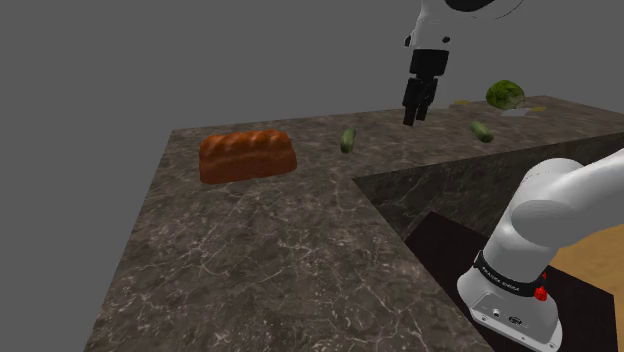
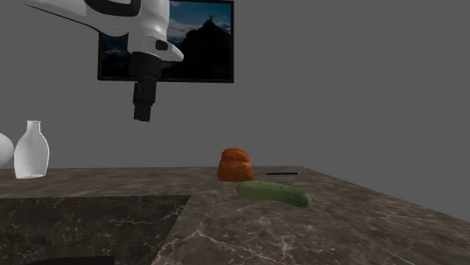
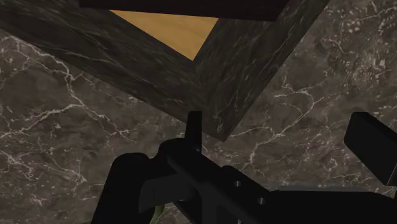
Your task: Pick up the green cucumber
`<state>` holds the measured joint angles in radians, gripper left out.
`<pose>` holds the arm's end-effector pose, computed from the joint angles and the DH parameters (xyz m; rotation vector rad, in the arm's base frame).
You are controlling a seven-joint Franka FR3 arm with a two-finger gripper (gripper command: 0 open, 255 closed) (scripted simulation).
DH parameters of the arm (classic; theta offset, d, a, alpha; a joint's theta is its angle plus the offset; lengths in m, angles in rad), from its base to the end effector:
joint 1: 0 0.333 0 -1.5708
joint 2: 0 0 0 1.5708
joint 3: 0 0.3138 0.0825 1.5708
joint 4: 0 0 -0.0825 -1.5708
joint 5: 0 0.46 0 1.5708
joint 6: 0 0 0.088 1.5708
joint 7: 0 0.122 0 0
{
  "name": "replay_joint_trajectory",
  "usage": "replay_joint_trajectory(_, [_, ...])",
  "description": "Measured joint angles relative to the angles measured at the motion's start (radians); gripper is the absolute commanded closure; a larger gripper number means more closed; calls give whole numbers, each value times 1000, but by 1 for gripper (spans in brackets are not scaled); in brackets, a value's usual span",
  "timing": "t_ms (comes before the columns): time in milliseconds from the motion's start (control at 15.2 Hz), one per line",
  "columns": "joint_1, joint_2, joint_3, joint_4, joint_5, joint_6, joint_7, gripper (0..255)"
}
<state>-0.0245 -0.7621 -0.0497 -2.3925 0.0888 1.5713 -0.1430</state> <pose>0.3874 -0.0199 0.5454 -3.0098 -0.1218 0.0708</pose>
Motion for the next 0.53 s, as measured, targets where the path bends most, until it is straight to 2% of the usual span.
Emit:
replay_joint_trajectory(198, [-10,43,14,7,3,36,36,0])
replay_joint_trajectory(528, [-48,210,61,61,2,153,180,0])
